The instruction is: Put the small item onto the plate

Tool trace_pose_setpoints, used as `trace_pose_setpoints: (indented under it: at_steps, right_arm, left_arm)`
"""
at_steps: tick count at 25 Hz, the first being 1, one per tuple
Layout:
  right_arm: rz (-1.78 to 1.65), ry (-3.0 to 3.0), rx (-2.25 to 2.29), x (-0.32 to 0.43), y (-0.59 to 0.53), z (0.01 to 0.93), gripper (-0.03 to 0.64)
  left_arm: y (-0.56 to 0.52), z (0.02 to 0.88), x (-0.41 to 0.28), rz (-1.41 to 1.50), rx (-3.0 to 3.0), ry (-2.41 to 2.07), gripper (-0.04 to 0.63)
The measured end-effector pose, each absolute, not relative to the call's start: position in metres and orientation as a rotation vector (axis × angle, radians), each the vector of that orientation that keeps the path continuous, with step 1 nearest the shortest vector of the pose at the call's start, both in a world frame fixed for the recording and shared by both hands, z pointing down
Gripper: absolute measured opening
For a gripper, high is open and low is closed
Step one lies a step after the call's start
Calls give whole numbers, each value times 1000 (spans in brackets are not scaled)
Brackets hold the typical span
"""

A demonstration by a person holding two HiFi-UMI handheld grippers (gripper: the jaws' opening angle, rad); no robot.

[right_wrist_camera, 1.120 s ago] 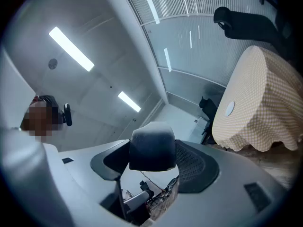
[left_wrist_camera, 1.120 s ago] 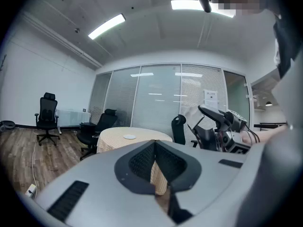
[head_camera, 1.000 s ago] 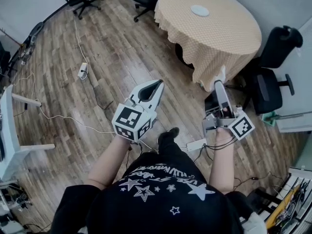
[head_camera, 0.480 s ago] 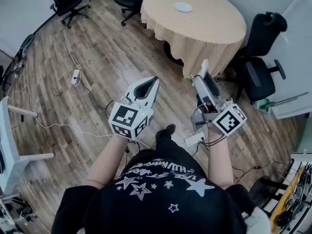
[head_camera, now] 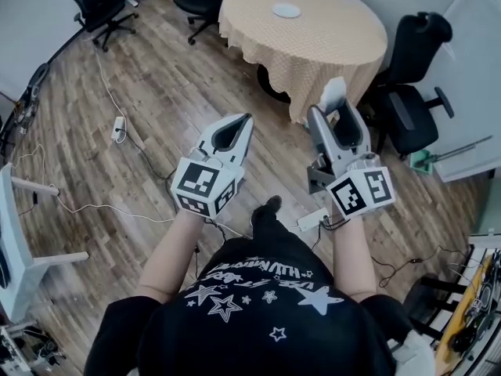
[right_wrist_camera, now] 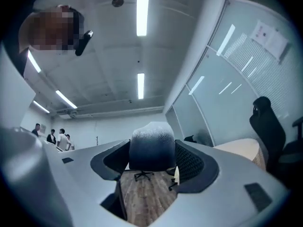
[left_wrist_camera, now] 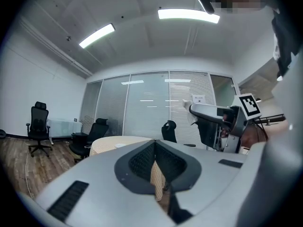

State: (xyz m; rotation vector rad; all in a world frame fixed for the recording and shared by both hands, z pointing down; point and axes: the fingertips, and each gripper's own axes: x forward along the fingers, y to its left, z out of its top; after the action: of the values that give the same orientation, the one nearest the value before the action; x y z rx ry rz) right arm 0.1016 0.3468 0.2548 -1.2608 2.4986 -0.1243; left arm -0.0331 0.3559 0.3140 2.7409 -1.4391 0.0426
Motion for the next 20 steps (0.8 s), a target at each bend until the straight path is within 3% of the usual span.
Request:
trace_pose_setpoints:
  at_steps: [8,20]
  right_arm:
    - [-44,2545,-1443,96,327,284,302]
    - [-97,2551,-1512,114,210,305,302]
  left_arm:
    - [340,330,-36,92,2735,-1441,0]
    - [235,339,-38,144,2679,-1479,0]
